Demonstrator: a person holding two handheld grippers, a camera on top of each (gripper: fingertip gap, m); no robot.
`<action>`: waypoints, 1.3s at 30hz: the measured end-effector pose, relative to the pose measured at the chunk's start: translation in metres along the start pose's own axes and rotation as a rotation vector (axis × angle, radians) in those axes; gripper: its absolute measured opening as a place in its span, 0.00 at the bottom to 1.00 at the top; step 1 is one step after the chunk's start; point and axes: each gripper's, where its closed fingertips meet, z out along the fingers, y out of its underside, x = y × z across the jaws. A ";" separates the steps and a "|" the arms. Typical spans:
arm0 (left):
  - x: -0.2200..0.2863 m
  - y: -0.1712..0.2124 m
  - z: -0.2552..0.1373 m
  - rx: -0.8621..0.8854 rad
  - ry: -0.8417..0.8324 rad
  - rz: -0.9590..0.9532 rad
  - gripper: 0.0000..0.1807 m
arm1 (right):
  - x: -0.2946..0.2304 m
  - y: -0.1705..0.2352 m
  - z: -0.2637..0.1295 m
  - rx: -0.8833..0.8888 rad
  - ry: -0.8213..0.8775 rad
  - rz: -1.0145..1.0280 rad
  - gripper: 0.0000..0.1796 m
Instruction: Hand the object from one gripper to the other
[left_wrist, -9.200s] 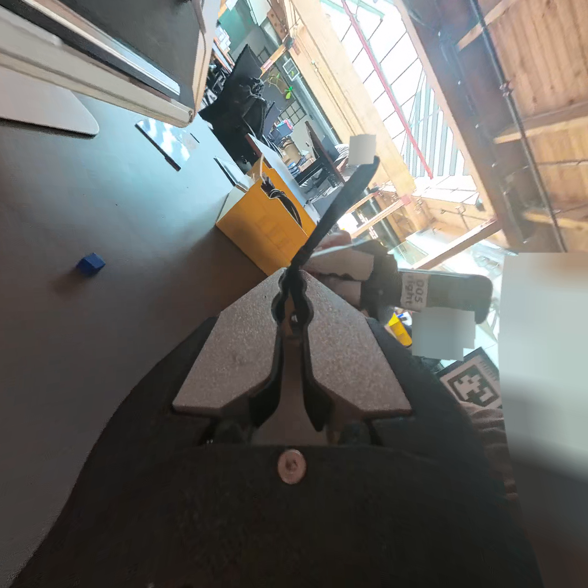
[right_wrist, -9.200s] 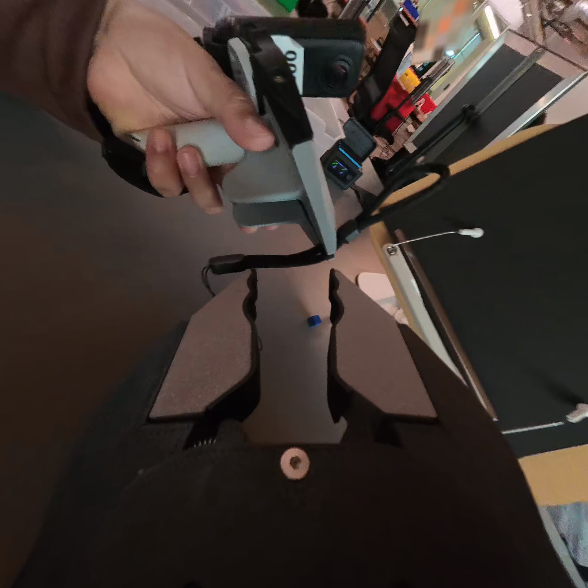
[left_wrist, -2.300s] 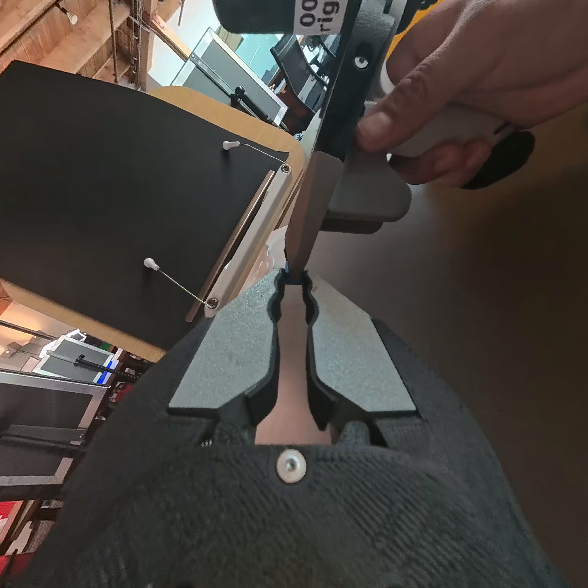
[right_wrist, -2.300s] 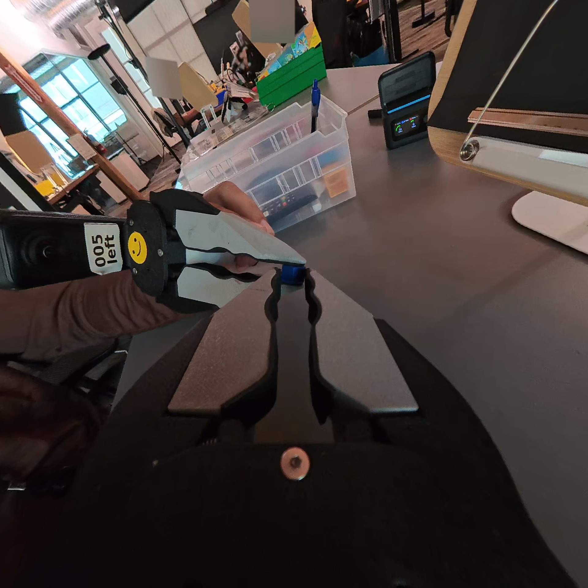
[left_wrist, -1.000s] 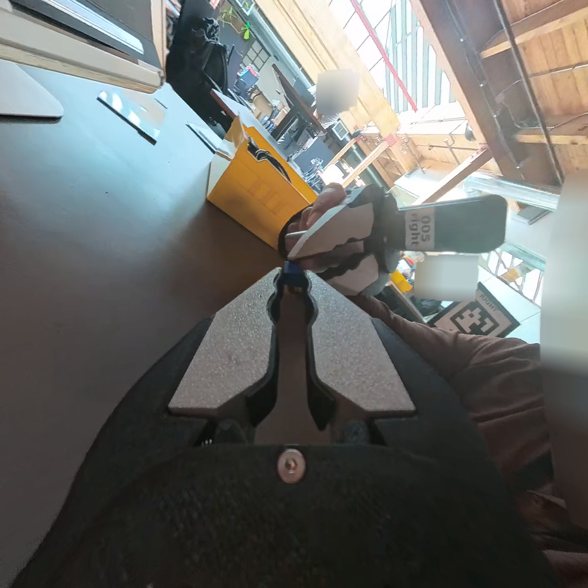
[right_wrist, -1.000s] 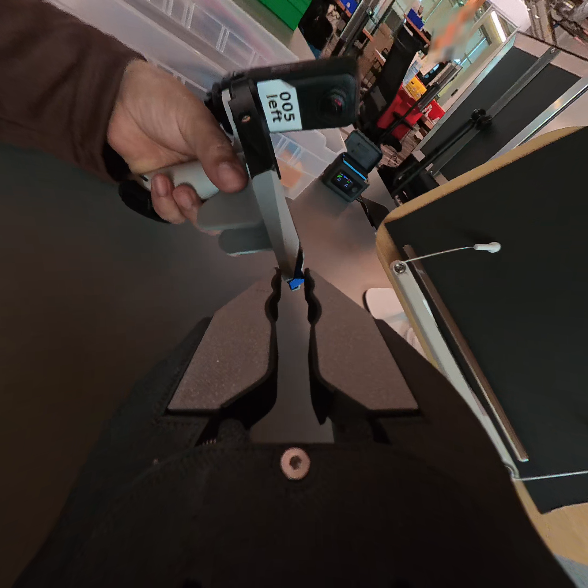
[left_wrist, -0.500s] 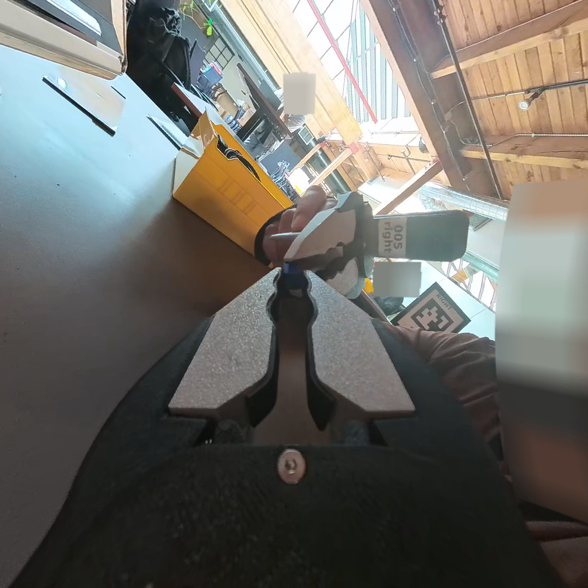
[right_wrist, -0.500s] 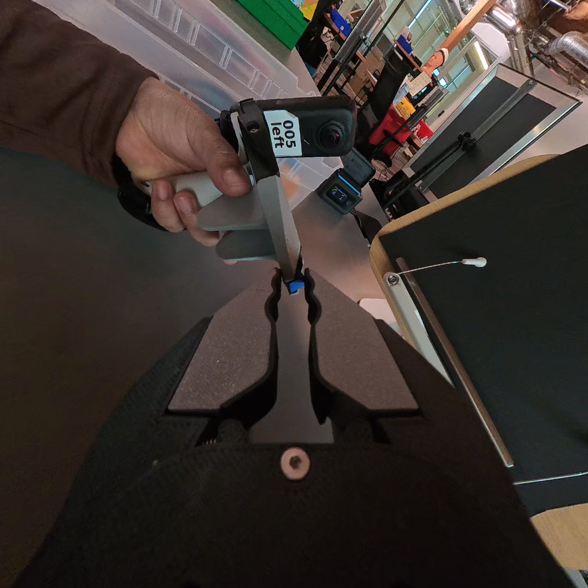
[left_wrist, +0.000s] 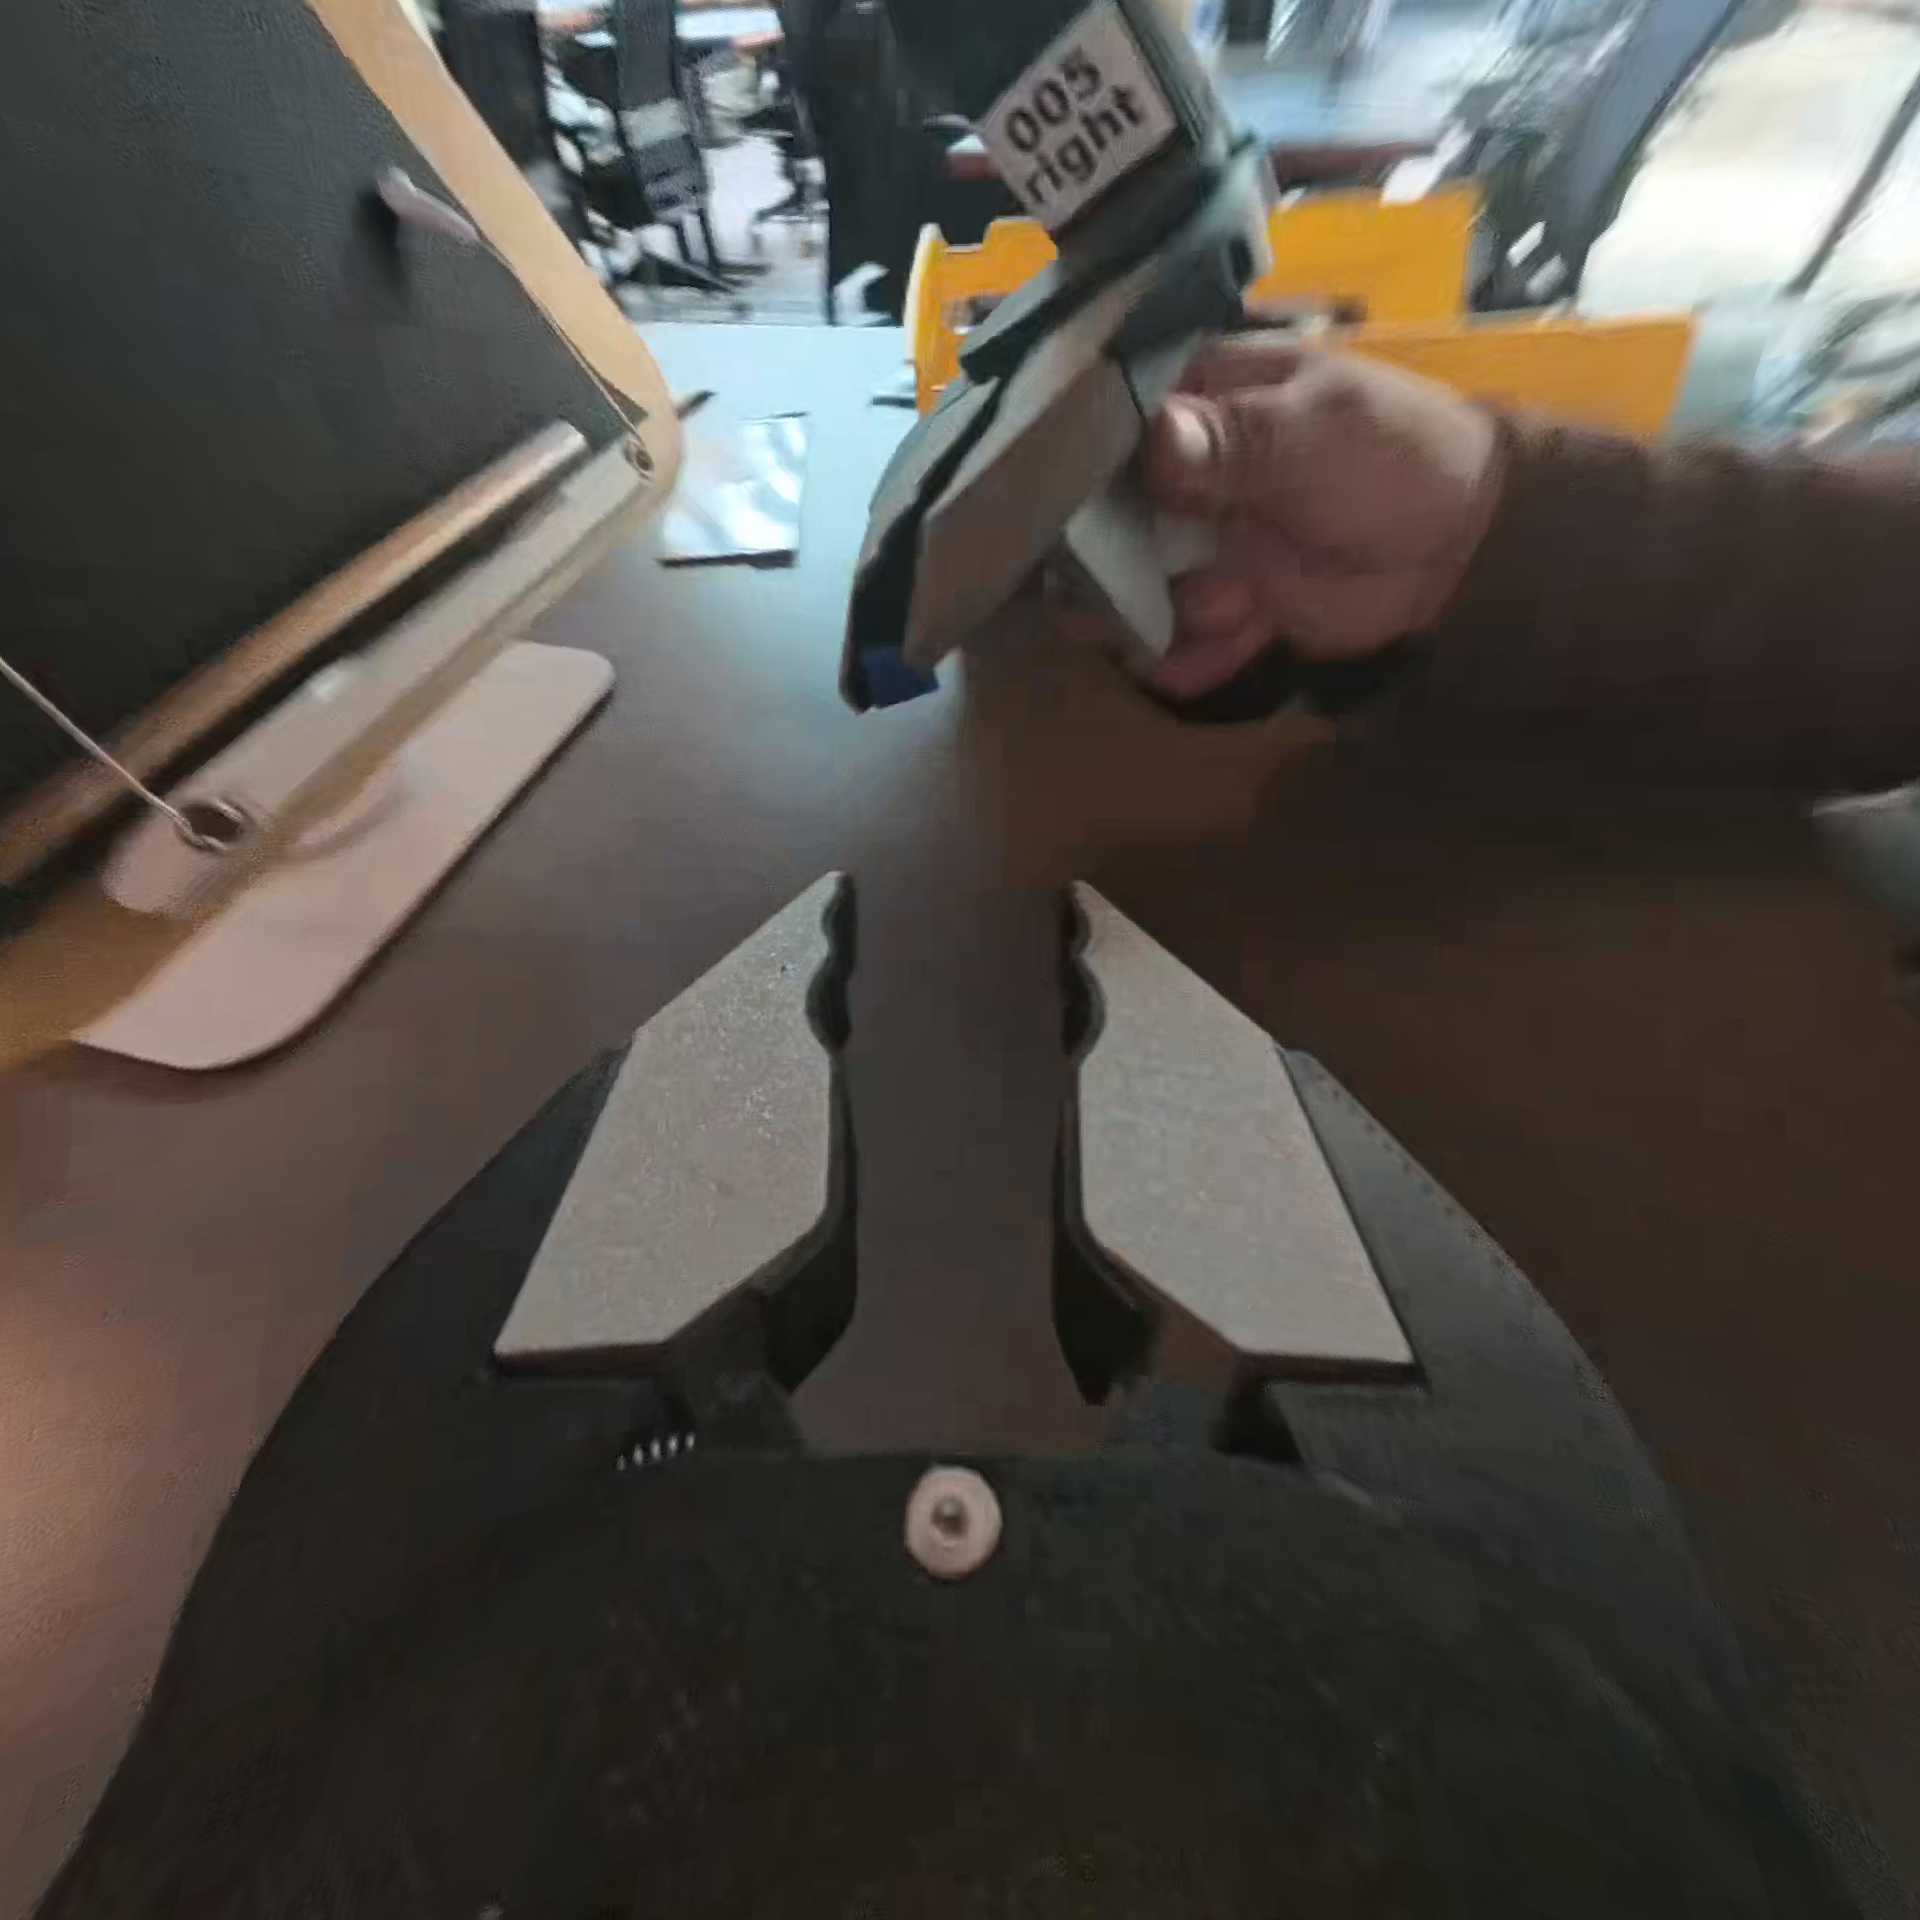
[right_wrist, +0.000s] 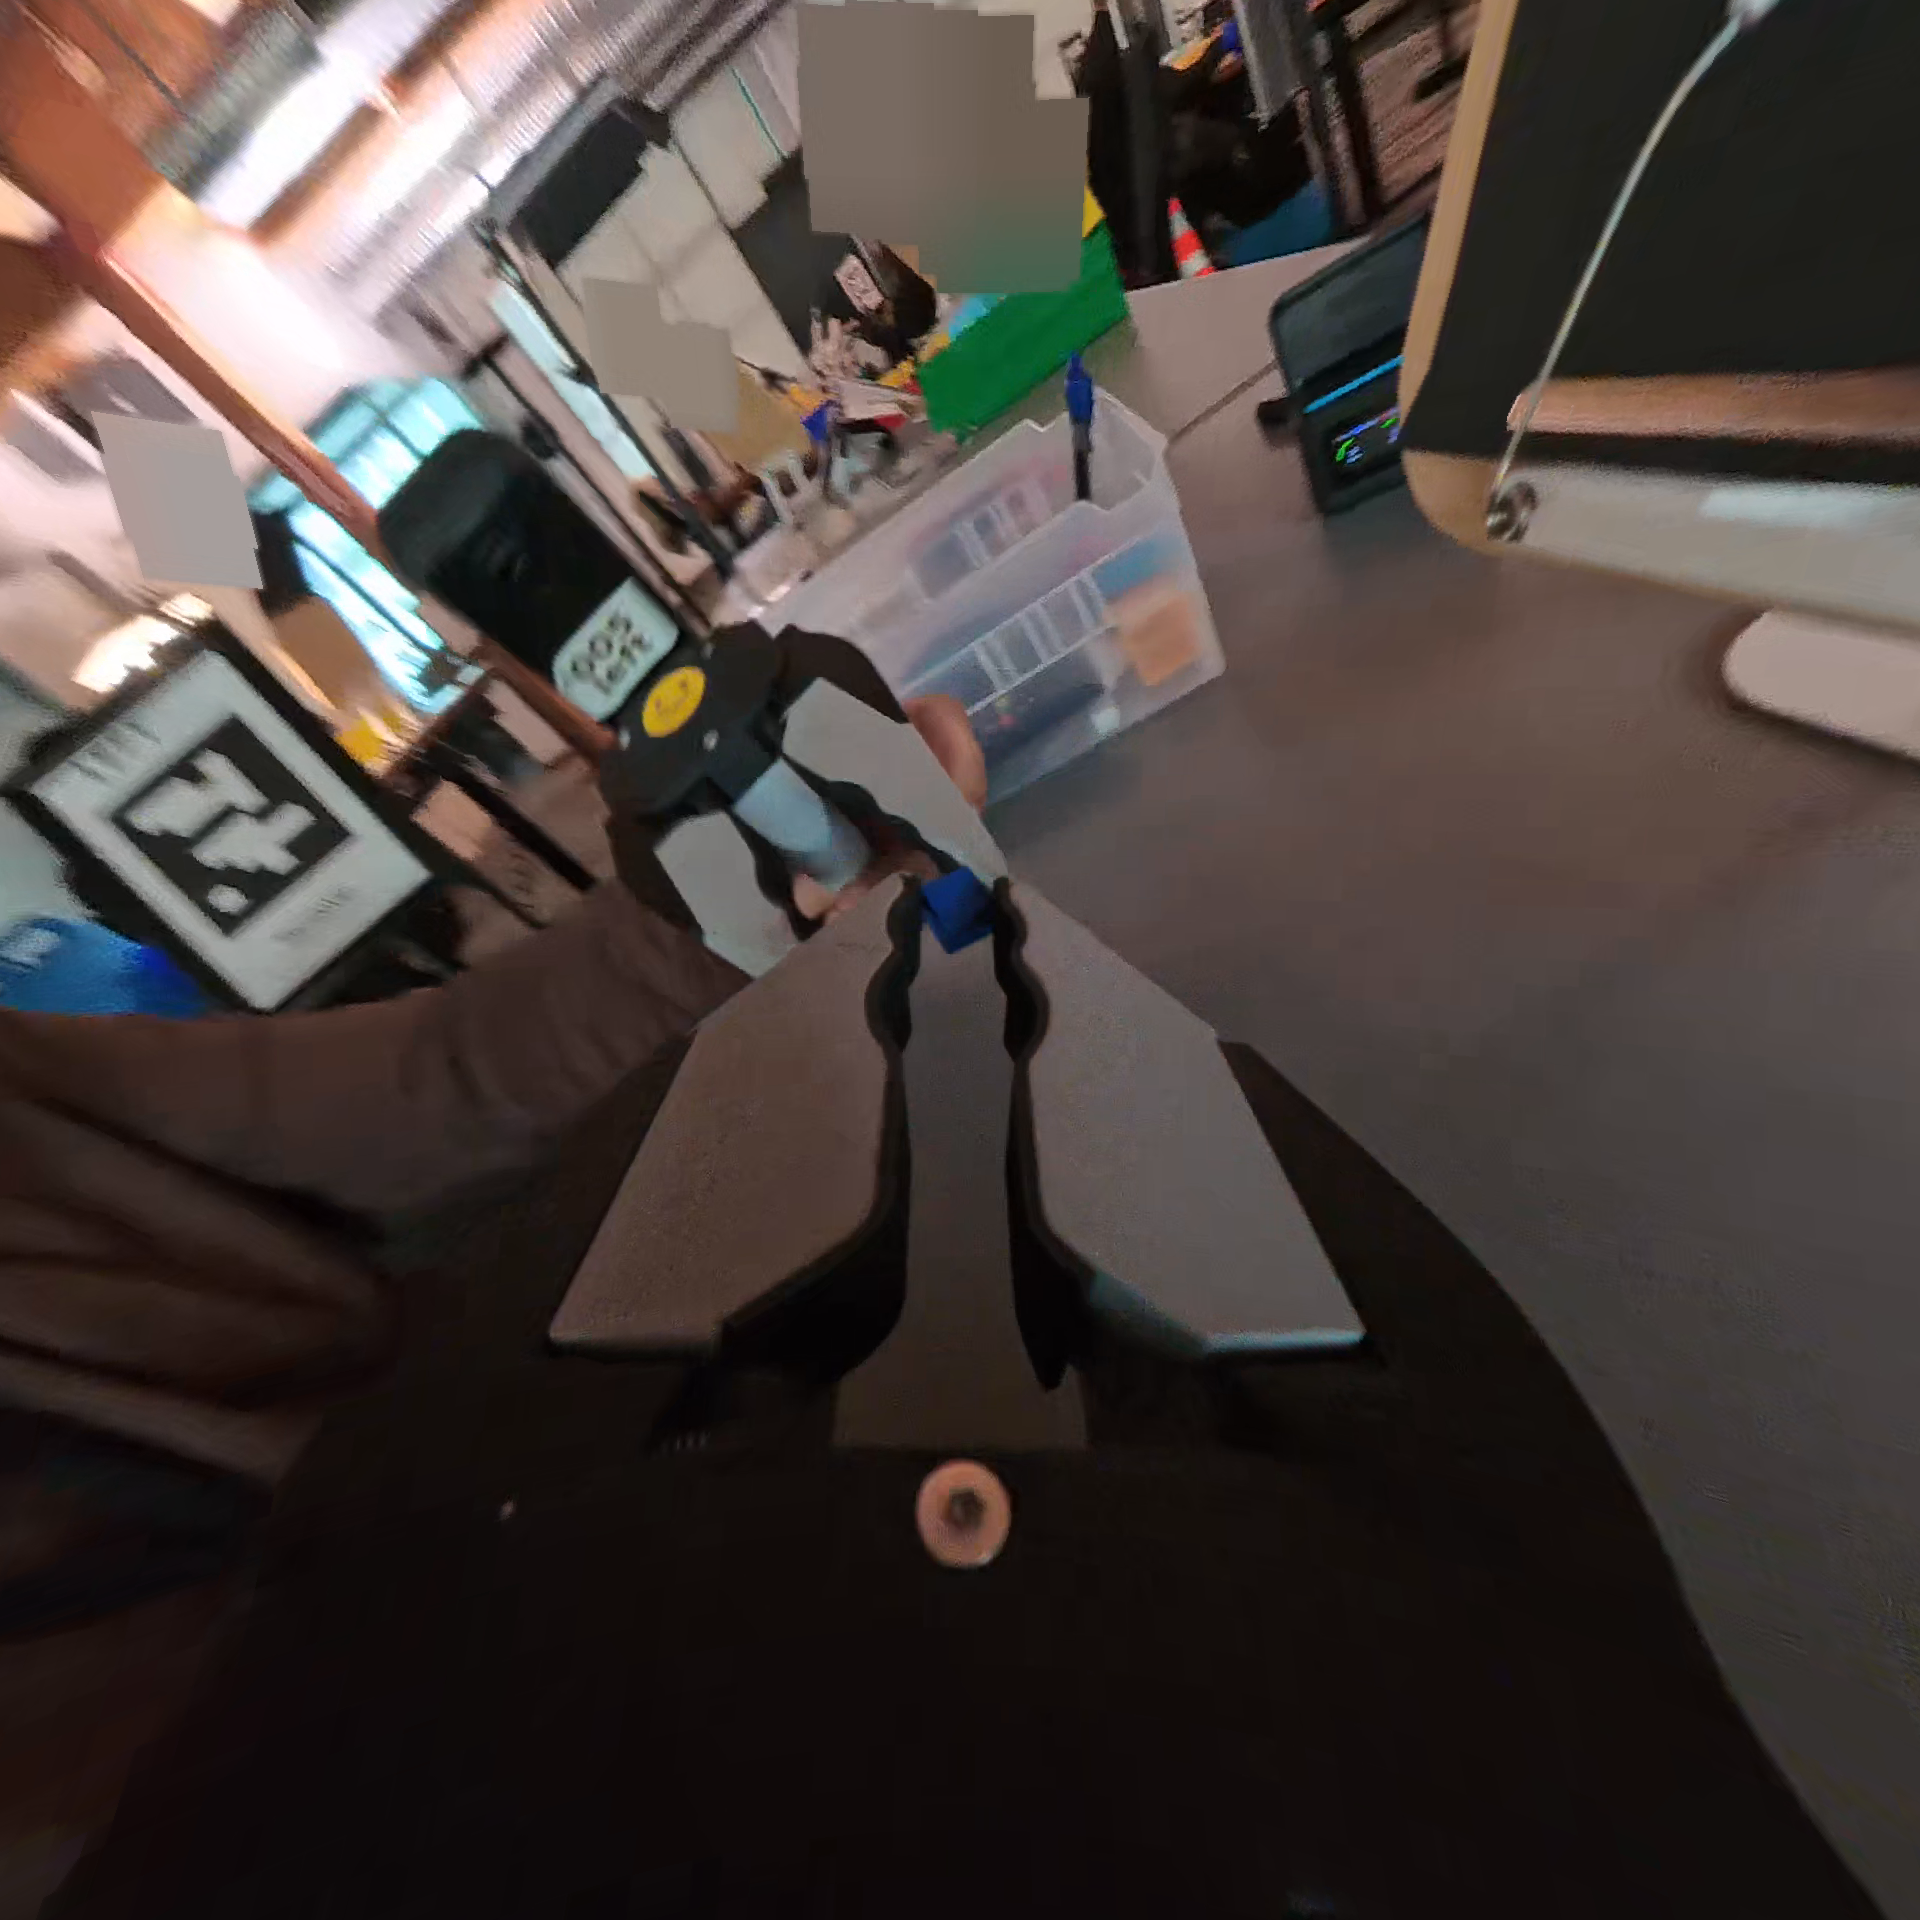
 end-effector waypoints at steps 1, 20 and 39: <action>0.000 -0.001 0.002 0.005 -0.052 0.070 0.19 | 0.001 0.002 -0.001 -0.006 -0.021 0.032 0.06; 0.001 -0.022 0.005 0.068 -0.249 0.367 0.06 | -0.022 0.015 0.013 -0.056 -0.212 0.167 0.06; 0.001 -0.027 0.002 0.104 -0.276 0.396 0.06 | -0.020 0.012 0.012 -0.020 -0.260 0.255 0.06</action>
